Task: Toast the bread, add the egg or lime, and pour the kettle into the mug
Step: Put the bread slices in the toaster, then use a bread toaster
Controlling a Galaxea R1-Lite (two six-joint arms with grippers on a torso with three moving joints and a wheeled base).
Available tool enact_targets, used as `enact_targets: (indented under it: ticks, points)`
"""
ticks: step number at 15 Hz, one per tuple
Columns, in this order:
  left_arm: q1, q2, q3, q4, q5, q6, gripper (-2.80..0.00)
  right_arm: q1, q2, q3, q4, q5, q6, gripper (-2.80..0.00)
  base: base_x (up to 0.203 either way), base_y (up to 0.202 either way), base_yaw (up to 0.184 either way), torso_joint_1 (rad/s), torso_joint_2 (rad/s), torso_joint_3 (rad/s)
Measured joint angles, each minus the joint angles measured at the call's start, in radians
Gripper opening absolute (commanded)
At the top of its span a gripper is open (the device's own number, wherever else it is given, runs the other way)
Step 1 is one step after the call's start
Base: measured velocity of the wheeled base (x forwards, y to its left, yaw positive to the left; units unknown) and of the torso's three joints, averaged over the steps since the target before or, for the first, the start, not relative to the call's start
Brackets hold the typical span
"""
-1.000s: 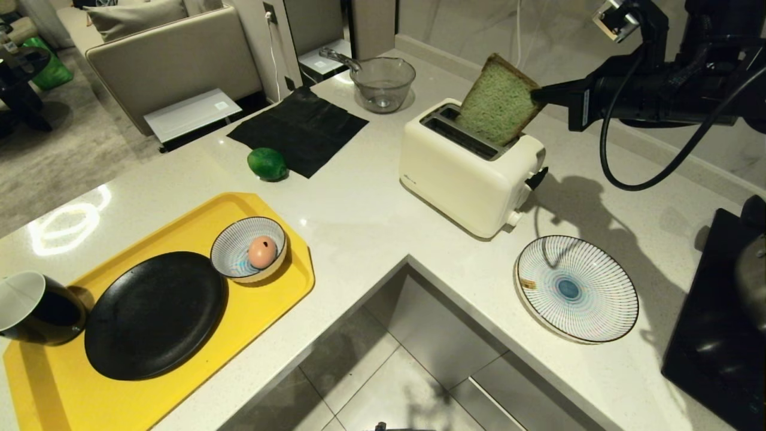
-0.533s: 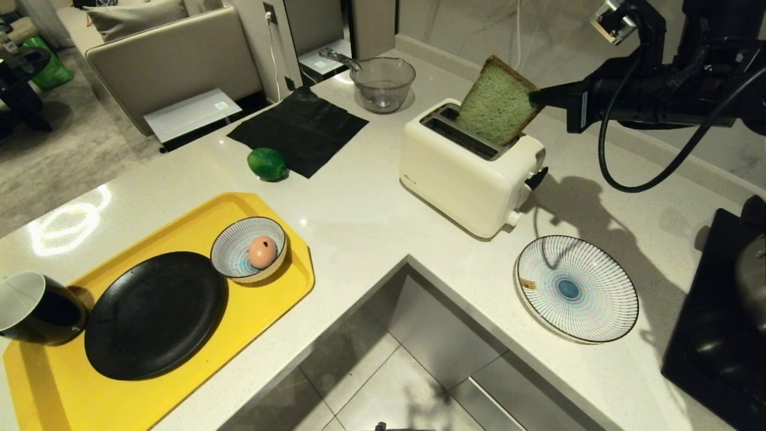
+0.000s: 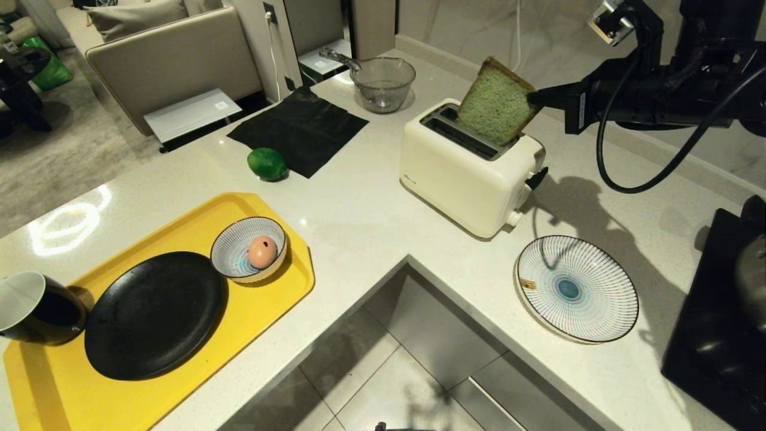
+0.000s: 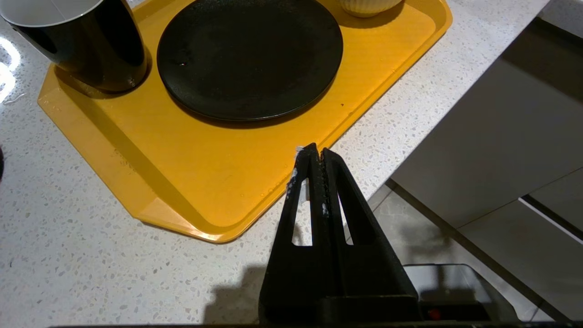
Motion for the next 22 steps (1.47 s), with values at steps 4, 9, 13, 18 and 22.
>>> enact_targets:
  ticks: [4,9,13,18,22]
  points:
    - [0.0,0.0,0.0,0.0,0.0,0.0,-2.8,0.001,0.002,-0.002,-0.001,-0.004,-0.001,0.0,0.0,0.0,0.0,0.0,0.0,0.0]
    - [0.0,0.0,0.0,0.0,0.0,0.0,-2.8,0.002,0.0,-0.006,-0.002,0.0,0.002,0.0,0.0,0.0,0.0,0.0,0.0,0.0]
    - [0.0,0.0,0.0,0.0,0.0,0.0,-2.8,-0.001,-0.037,0.014,0.005,0.0,0.022,0.0,0.0,0.0,0.0,0.0,0.0,0.0]
    - [0.0,0.0,0.0,0.0,0.0,0.0,-2.8,-0.002,-0.165,0.118,0.007,0.0,0.228,0.0,0.0,0.0,0.0,0.0,0.0,0.0]
    - [0.0,0.0,0.0,0.0,-0.001,0.0,-2.8,-0.01,-0.24,0.198,-0.003,-0.005,0.36,-2.8,0.0,0.0,0.0,0.0,0.0,0.0]
